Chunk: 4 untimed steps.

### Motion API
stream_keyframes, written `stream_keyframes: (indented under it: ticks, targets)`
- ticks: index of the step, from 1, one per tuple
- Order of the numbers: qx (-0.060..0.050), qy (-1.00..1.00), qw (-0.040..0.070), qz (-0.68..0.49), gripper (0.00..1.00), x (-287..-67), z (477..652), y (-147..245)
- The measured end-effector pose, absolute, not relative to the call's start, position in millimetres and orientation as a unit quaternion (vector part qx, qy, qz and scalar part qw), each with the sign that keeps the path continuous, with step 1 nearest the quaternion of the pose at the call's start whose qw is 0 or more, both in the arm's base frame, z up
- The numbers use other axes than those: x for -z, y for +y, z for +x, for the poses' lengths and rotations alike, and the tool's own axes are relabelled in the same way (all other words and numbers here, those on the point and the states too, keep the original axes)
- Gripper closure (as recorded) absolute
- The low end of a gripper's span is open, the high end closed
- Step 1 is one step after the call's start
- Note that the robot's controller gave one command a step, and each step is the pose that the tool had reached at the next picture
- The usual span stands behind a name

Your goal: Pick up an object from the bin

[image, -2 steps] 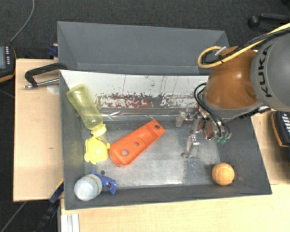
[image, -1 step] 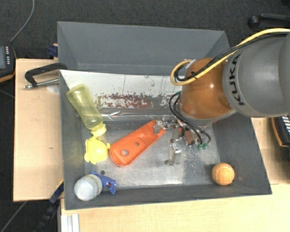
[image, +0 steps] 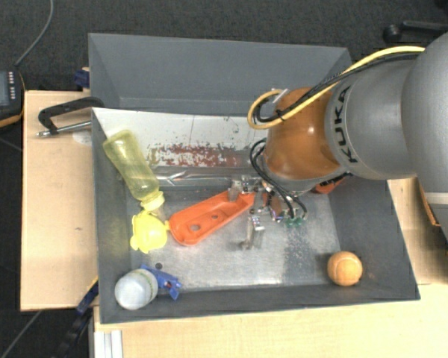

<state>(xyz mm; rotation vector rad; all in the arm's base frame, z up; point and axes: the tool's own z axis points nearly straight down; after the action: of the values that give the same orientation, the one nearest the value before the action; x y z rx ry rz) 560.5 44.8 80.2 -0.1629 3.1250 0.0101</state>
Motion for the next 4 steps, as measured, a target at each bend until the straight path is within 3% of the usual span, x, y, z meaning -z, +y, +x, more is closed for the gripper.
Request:
stream_keyframes:
  ticks: [1,2,4]
  targets:
    - [-0.001,0.994,0.008,-0.108,1.00,-72.9,603.2,82.4]
    - [-0.001,0.994,0.008,-0.108,1.00,-72.9,603.2,82.4]
    - [-0.002,0.996,0.011,-0.089,1.00,-163.6,597.5,74.4]
